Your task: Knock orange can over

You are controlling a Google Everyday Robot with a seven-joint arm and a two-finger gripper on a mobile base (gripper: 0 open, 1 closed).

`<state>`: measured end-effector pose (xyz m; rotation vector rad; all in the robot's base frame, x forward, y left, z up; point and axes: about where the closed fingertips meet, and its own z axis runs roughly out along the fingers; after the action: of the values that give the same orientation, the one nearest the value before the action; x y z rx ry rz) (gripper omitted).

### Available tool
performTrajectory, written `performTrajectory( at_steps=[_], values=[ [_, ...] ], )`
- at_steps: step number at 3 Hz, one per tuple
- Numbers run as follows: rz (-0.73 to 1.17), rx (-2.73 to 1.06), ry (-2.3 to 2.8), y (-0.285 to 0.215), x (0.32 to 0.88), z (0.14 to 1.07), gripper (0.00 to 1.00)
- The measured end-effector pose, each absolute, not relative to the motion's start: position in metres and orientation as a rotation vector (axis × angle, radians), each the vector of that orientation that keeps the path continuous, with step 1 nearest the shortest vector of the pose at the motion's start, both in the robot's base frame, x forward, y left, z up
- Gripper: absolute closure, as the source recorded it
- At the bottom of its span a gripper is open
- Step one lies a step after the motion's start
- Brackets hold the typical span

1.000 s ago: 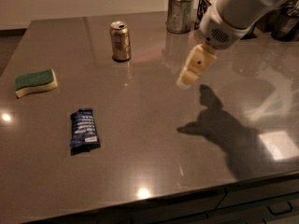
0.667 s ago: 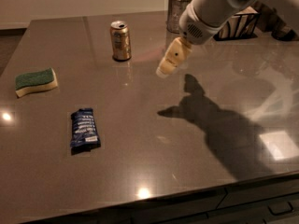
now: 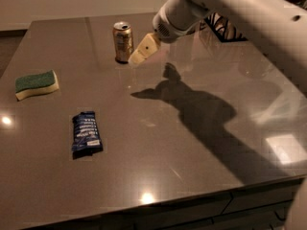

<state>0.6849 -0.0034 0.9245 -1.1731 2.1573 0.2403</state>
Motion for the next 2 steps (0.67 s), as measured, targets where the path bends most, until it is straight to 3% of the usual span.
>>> performTrajectory(
  at_steps=[2],
  values=[
    [0.298,-1.03,2.107,0.055,0.738,0.912,0.0]
  ],
)
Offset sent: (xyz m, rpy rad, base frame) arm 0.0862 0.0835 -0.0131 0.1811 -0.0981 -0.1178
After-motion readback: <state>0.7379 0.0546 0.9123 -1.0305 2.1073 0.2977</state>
